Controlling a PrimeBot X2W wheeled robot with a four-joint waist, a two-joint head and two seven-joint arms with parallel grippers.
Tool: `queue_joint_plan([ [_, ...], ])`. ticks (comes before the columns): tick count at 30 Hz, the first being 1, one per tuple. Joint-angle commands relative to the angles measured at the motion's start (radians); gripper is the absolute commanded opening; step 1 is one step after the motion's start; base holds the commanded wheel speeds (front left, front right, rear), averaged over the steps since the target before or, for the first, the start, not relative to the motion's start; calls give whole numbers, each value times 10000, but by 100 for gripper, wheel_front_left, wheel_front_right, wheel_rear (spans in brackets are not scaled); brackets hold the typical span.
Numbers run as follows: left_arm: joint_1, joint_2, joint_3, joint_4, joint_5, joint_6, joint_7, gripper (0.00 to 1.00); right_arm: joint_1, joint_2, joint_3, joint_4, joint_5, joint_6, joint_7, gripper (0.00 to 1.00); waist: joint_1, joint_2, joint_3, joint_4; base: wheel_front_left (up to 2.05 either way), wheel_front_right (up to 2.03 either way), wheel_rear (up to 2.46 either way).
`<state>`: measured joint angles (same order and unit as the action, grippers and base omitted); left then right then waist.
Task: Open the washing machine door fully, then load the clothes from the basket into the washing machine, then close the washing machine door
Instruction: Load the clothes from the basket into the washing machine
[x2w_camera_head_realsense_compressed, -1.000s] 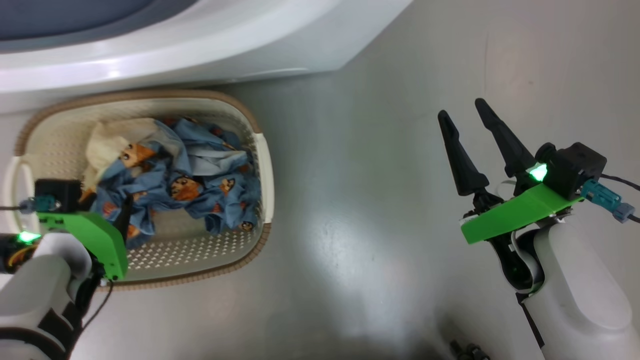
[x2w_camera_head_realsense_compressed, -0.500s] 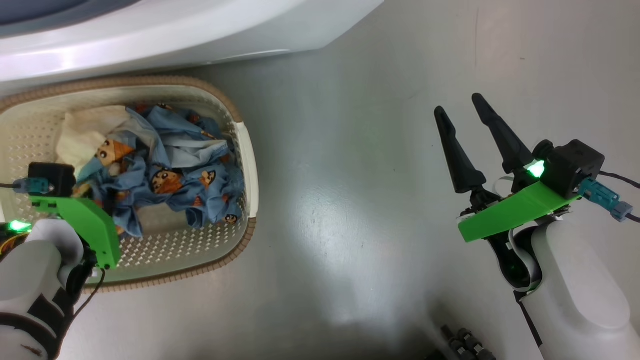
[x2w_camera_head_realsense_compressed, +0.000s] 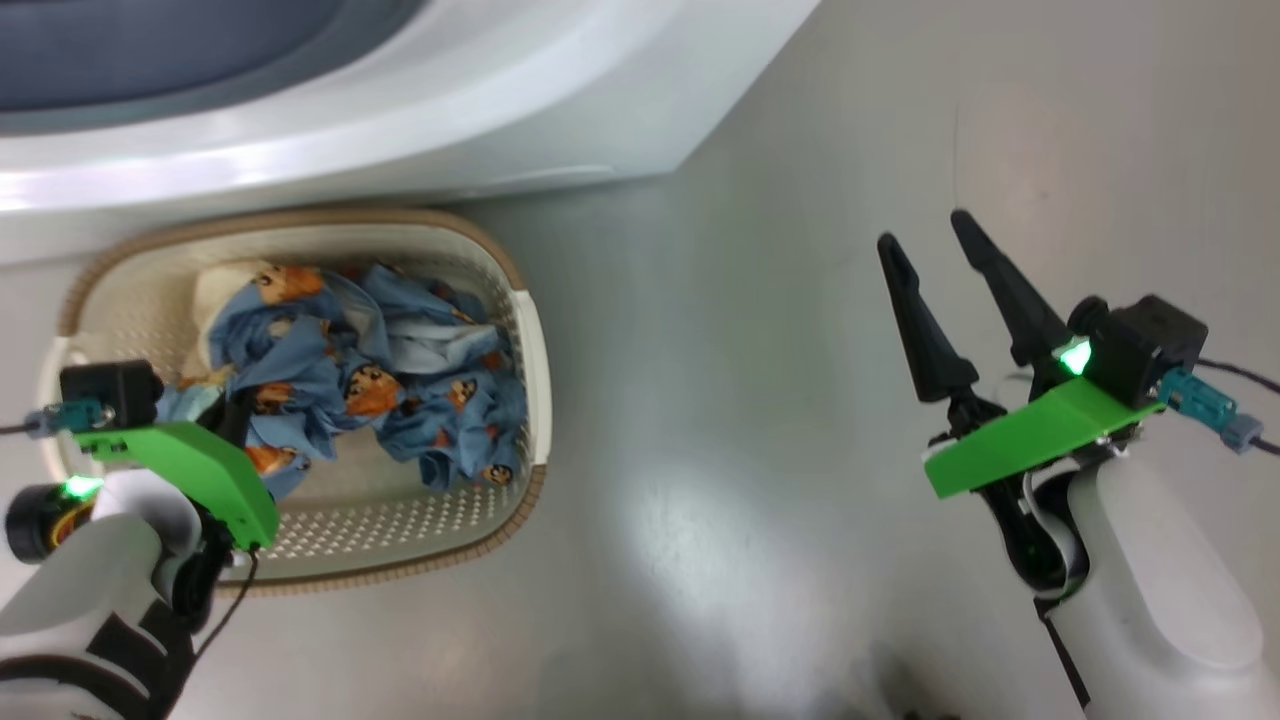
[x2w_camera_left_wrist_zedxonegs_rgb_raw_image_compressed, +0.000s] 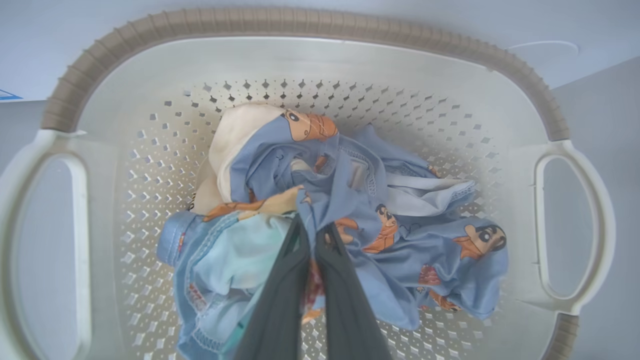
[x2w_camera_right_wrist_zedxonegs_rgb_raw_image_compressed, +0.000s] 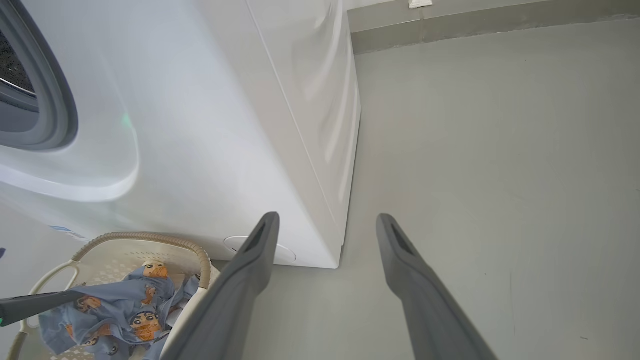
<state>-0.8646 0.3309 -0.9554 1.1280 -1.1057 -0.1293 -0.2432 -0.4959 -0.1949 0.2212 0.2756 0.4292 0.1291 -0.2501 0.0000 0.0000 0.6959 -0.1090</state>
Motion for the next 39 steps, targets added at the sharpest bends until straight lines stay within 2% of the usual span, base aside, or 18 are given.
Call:
queue_joint_plan([
  [1,289,381,304,-99,-136,-13,-142,0,520,-31,166,-117,99,16,-117,100,0,0,-690,327,0,0,0],
  [4,501,478,775,-582,-86,-13,-177,0,739,-49,102,-23,187,16,-117,100,0,0,-1243,493,0,0,0],
  [8,1113,638,1873,-1400,549,-13,-181,0,1068,-82,93,123,287,16,-117,100,0,0,-2000,654,0,0,0],
  [15,2580,575,4178,-2953,2256,-13,-184,0,1684,-250,-3,373,485,16,-117,100,0,0,-3272,849,0,0,0],
  [26,4695,33,7166,-5538,4861,-13,-184,0,2248,-502,-260,697,733,16,-117,100,0,0,-4582,1030,0,0,0],
  [39,7090,-657,9264,-8146,6679,-13,-185,0,3122,-717,-572,737,977,16,-117,100,0,0,-5812,1127,0,0,0],
])
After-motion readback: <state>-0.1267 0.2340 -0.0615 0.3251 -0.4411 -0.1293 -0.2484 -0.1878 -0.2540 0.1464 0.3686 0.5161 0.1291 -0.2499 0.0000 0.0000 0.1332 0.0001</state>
